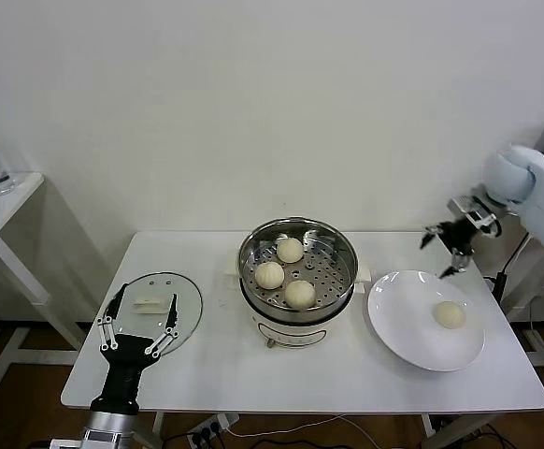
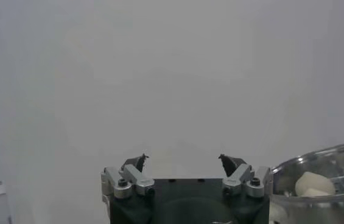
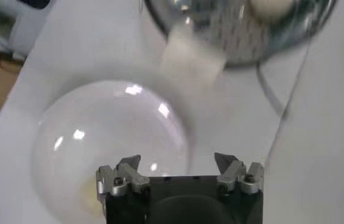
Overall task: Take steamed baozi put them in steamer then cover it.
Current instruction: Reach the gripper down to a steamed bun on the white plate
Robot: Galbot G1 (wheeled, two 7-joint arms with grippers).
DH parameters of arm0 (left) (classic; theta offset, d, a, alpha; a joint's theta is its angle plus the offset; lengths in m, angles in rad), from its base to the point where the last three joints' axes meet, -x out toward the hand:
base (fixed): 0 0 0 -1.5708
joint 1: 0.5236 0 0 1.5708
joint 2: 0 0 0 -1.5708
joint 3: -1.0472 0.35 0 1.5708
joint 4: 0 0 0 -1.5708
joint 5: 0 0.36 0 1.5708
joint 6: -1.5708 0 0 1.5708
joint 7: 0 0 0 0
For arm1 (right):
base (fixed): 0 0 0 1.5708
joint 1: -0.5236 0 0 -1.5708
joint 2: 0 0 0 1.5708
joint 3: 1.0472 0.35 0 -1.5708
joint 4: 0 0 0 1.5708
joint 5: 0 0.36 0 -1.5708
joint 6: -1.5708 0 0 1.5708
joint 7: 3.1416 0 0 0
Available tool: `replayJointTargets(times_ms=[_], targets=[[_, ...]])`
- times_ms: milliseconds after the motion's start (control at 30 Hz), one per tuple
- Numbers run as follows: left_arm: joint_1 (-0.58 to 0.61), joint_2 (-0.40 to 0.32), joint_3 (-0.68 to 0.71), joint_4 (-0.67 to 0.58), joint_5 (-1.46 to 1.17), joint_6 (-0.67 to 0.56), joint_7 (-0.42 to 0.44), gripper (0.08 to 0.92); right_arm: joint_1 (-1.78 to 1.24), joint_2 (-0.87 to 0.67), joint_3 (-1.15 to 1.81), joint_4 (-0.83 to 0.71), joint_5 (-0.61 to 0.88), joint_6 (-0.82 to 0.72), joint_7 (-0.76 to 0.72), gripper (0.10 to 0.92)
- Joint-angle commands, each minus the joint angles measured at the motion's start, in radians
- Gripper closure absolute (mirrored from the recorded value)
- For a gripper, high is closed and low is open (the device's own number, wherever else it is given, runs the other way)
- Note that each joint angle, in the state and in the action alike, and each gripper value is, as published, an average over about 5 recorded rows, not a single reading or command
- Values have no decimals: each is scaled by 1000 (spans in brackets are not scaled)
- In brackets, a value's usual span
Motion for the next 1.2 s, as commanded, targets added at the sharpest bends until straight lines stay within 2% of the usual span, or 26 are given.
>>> replayJointTargets(times_ms=[33, 900, 1200], targets=[[7, 0, -8, -4, 2, 2, -1, 177, -233, -23, 126, -159, -75, -55, 10, 203], [8, -15, -16, -23, -8, 13, -6, 177, -354, 92, 342, -310, -206, -13, 116, 203], [0, -14, -21, -19, -12, 17, -6, 177, -353, 98, 346, -317, -217, -5, 121, 290]])
